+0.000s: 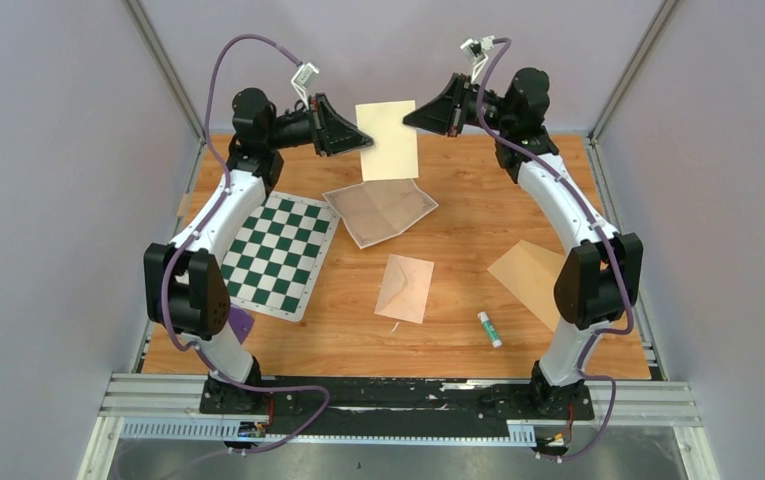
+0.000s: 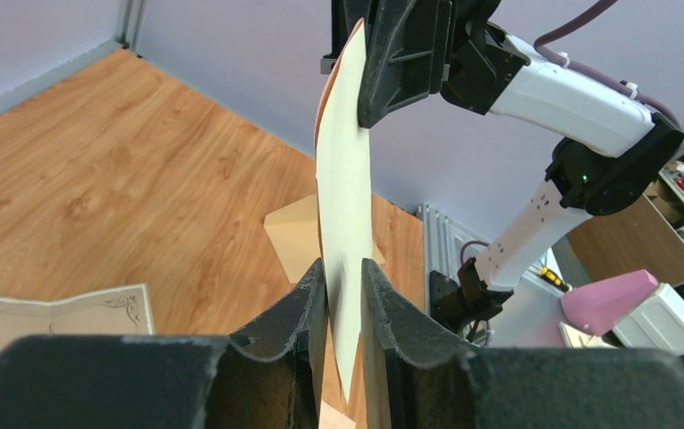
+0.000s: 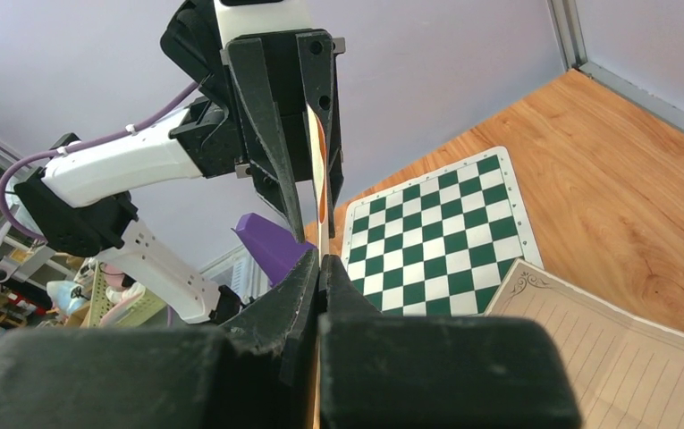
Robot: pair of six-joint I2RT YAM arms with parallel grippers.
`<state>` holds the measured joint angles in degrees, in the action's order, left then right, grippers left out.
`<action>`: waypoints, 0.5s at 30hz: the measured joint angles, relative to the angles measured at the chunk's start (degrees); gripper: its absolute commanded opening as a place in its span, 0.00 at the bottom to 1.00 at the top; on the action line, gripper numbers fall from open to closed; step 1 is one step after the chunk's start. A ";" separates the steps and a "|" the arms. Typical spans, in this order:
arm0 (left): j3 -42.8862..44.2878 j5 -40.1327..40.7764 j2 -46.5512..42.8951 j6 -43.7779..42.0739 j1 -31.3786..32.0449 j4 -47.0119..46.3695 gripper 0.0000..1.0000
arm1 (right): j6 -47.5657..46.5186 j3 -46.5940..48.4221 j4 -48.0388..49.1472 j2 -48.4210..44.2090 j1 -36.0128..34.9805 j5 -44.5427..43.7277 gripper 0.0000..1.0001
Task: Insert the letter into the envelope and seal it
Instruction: Fold the letter.
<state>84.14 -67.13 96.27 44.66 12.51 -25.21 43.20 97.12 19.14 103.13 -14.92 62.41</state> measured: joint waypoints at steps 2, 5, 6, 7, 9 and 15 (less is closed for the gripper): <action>0.24 -0.24 0.33 0.02 0.17 -0.02 0.21 | 0.00 0.00 -0.02 0.17 -0.24 0.00 0.00; 0.70 -0.42 0.87 0.07 0.48 -0.09 0.13 | 0.00 0.00 -0.02 0.33 -0.72 -0.07 0.00; 0.74 -0.48 0.94 0.09 0.55 -0.24 0.12 | -0.02 0.00 -0.02 0.37 -0.83 -0.20 0.00; 0.74 -0.59 0.98 0.04 0.55 -0.28 0.12 | -0.04 0.00 -0.02 0.39 -0.83 -0.33 0.00; 0.74 -0.85 0.98 0.02 0.55 -0.35 0.11 | -0.17 0.00 -0.02 0.39 -0.92 -0.50 0.00; 0.74 -1.18 0.98 -0.11 0.55 -0.37 0.00 | -0.59 0.00 -0.15 0.39 -0.74 -1.33 0.10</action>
<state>84.88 -68.31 97.25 44.56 13.06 -25.58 42.61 97.12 18.98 103.53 -15.66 61.08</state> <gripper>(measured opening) 0.023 0.011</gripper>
